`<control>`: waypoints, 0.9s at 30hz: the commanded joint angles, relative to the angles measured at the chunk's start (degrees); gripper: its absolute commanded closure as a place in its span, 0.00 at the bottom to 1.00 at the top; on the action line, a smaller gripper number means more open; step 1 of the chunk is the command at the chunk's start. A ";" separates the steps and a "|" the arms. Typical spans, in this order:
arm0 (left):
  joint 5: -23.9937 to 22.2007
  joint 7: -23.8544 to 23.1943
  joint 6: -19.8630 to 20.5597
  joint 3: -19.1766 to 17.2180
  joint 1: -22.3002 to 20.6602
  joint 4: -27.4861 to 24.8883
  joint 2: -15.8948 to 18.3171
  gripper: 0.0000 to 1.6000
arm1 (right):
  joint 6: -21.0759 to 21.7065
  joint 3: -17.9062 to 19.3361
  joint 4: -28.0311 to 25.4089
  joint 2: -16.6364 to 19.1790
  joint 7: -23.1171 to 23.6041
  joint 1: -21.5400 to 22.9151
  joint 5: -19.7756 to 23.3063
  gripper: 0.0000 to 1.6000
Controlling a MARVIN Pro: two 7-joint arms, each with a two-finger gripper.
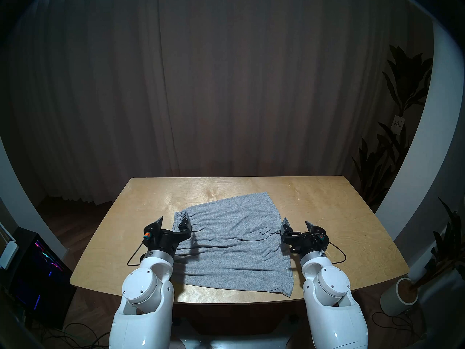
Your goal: Fold the pants in half lengthwise, then in half again, and set them down flat
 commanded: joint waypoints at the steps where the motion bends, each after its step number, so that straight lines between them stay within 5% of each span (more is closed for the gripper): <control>1: -8.65 0.06 2.55 -4.48 0.58 -5.87 -2.28 0.00 | 3.05 1.54 -3.88 -1.44 1.26 -0.47 6.88 0.00; 13: -19.94 1.17 9.83 -10.53 3.49 -10.69 -4.59 0.00 | 12.35 5.61 -6.38 -2.44 2.72 -2.12 16.79 0.00; 27: -31.79 2.25 18.78 -12.80 5.22 -14.66 -5.92 0.00 | 24.46 8.36 -10.49 -3.78 5.82 -3.49 28.92 0.00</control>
